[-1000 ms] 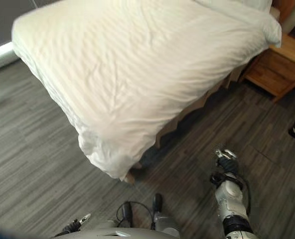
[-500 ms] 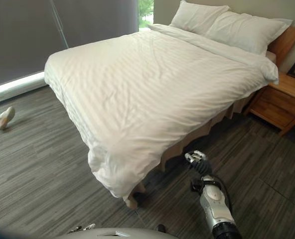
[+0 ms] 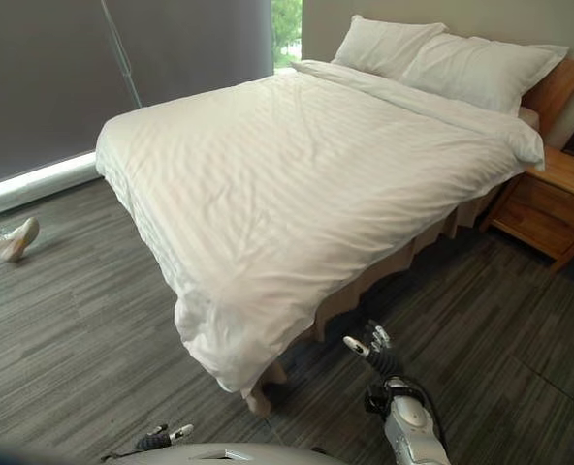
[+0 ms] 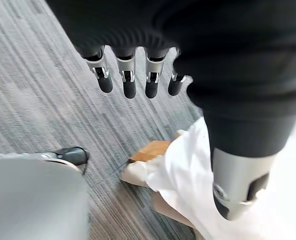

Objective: Making the bed.

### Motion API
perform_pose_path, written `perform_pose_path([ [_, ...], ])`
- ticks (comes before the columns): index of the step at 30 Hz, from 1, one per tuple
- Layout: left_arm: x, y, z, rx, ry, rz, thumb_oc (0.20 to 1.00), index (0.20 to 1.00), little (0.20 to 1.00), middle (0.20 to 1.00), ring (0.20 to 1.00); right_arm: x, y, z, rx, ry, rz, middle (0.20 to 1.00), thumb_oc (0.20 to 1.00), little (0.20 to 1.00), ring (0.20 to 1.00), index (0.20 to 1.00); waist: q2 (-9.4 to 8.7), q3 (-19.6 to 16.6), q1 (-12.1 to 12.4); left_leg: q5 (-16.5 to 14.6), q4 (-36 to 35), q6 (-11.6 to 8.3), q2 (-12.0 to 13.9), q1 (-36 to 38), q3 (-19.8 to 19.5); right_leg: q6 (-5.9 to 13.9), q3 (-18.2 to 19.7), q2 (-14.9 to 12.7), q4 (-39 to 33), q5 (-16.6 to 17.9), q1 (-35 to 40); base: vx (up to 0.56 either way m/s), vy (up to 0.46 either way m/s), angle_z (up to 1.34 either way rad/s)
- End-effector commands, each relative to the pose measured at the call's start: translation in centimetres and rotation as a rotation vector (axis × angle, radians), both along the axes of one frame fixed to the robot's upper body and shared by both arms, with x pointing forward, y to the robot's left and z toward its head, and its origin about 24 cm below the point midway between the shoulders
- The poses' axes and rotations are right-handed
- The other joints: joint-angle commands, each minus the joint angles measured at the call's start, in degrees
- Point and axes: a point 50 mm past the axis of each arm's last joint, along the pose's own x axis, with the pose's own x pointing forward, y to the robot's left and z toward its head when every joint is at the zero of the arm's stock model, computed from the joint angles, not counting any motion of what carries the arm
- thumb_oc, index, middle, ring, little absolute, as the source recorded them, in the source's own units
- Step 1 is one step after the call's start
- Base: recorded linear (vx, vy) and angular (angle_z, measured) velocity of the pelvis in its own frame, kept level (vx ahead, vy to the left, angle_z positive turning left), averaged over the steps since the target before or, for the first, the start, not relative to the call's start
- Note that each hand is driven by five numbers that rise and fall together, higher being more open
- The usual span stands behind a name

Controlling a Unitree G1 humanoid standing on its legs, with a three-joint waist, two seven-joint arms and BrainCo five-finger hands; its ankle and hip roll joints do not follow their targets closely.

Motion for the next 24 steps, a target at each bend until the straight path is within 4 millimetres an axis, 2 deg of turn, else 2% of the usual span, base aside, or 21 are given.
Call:
perform_pose_path([
  [1, 2.2, -1.8, 0.0, -0.032, -0.042, -0.015, 1.0, 1.0, 1.0, 1.0, 1.0, 2.6, 0.0, 1.9, -0.005, -0.128, 0.004, 1.0, 1.0, 1.0, 1.0, 1.0, 0.25, 1.1, 0.2, -2.4, 0.7, 0.27, -1.4, 2.3, -2.1, 0.93, -0.7, 0.2, 6.0, -8.3, 3.9, 0.0, 0.0, 0.0],
  [4, 2.3, -1.9, 0.1, -0.036, -0.05, -0.02, 1.0, 1.0, 1.0, 1.0, 1.0, 2.6, 0.1, 1.7, -0.001, -0.119, 0.013, 1.0, 1.0, 1.0, 1.0, 1.0, 0.1, 1.1, 0.2, -2.4, 0.7, 0.3, -1.4, 2.2, -2.2, 0.95, -0.7, 0.2, 5.9, -8.2, 3.9, 0.0, 0.0, 0.0],
  [7, 2.6, -2.0, 0.2, -0.037, -0.07, -0.031, 1.0, 1.0, 1.0, 1.0, 1.0, 1.2, -0.3, -0.8, -0.03, 0.021, 0.0, 1.0, 1.0, 1.0, 1.0, 1.0, -0.25, 1.2, 0.7, -2.3, 0.7, 0.25, -1.5, 2.0, -2.4, 1.01, -1.0, 0.2, 5.6, -8.0, 4.0, 0.0, 0.0, 0.0],
  [10, 2.6, -1.7, 0.3, -0.031, -0.077, -0.032, 1.0, 1.0, 1.0, 1.0, 1.0, 0.3, -0.8, -2.0, -0.072, 0.1, -0.027, 1.0, 1.0, 1.0, 1.0, 1.0, -0.36, 1.3, 0.8, -2.4, 0.7, 0.27, -1.5, 1.9, -2.3, 1.04, -0.9, 0.3, 5.1, -7.9, 4.1, 0.0, 0.006, 0.02],
  [13, 2.8, -1.2, 0.5, -0.029, -0.107, 0.009, 1.0, 1.0, 1.0, 1.0, 1.0, -0.2, -1.0, -2.1, -0.063, 0.103, -0.049, 1.0, 1.0, 1.0, 1.0, 1.0, -0.45, 1.3, 0.9, -2.4, 0.7, 0.27, -1.5, 1.7, -2.4, 1.08, -0.9, 0.3, 4.9, -7.8, 4.0, 0.0, 0.0, 0.0],
  [15, 3.7, -0.8, 1.0, -0.024, -0.181, 0.041, 1.0, 1.0, 1.0, 1.0, 1.0, -0.8, -1.5, -1.7, -0.058, 0.075, -0.085, 1.0, 1.0, 1.0, 1.0, 1.0, -0.49, 1.2, 0.9, -2.5, 0.7, 0.31, -1.5, 1.7, -2.4, 1.14, -0.8, 0.3, 4.7, -7.7, 4.1, 0.0, 0.0, 0.0],
  [20, 7.1, -1.0, 3.4, -0.096, -0.418, 0.114, 1.0, 1.0, 1.0, 1.0, 1.0, -0.7, -3.0, -0.7, -0.054, -0.002, -0.233, 1.0, 1.0, 1.0, 1.0, 1.0, -0.25, 1.2, 0.6, -2.5, 0.7, 0.48, -1.5, 1.9, -2.4, 1.32, -0.7, 0.2, 4.8, -7.6, 4.2, 0.0, 0.0, 0.0],
  [24, 9.3, -0.7, 5.5, -0.104, -0.557, 0.108, 1.0, 1.0, 1.0, 1.0, 1.0, -0.2, -3.3, -0.1, -0.078, -0.031, -0.233, 1.0, 1.0, 1.0, 1.0, 1.0, -0.32, 1.0, 0.5, -2.5, 0.7, 0.57, -1.5, 1.9, -2.3, 1.42, -0.7, 0.2, 4.5, -7.4, 4.4, 0.0, 0.0, 0.0],
])
